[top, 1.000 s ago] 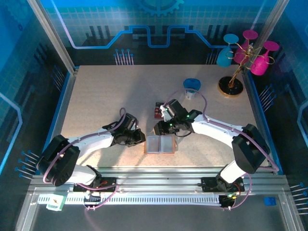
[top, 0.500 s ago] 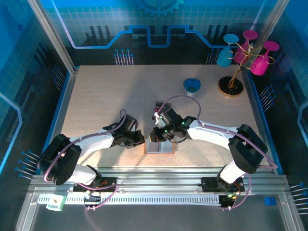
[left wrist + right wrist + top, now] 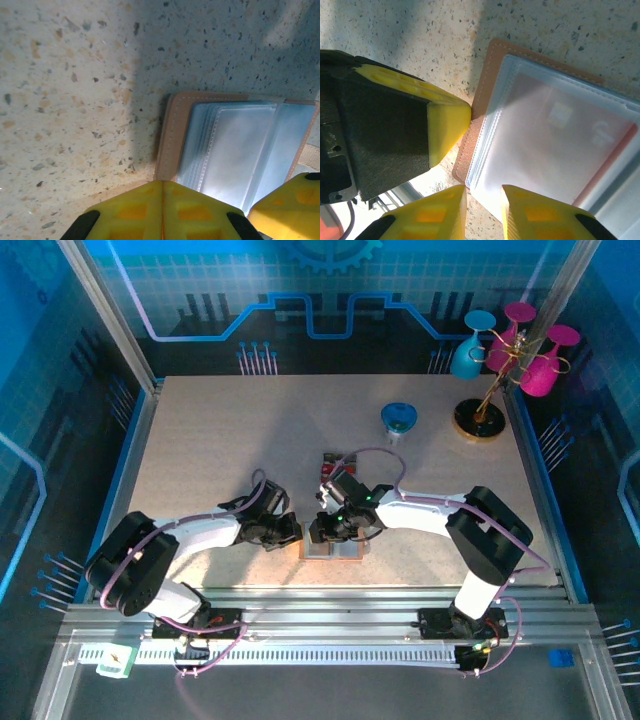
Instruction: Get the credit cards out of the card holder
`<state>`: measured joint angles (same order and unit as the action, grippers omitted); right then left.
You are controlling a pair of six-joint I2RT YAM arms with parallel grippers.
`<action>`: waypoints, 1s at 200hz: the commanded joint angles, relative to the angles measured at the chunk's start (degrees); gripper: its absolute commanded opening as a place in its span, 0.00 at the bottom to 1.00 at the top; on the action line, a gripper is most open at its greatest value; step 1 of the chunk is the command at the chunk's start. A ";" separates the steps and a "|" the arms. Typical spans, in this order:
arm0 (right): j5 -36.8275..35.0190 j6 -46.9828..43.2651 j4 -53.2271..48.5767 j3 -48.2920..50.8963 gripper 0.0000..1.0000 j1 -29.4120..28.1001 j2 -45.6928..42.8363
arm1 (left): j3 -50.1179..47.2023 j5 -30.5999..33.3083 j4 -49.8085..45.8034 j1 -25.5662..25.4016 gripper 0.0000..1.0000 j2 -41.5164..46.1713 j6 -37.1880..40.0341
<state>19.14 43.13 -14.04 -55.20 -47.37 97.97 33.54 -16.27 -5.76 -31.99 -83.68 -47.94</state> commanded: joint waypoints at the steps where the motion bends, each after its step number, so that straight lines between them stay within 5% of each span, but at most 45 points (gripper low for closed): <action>1: 0.72 0.46 -0.37 -0.57 0.25 -1.01 1.26 | -0.66 -1.76 1.09 0.43 0.06 0.19 -0.85; 65: 0.39 0.81 -0.89 -0.82 0.24 -1.01 2.60 | -0.27 -2.00 0.89 -0.15 0.05 0.81 -1.63; 200: -4.40 0.10 -6.67 -0.96 0.47 -1.06 0.72 | 0.21 -0.08 -2.71 -0.59 0.04 -3.15 -0.56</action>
<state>17.34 43.51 -17.19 -55.83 -47.62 99.96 33.61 -16.99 -4.80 -32.42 -85.45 -49.17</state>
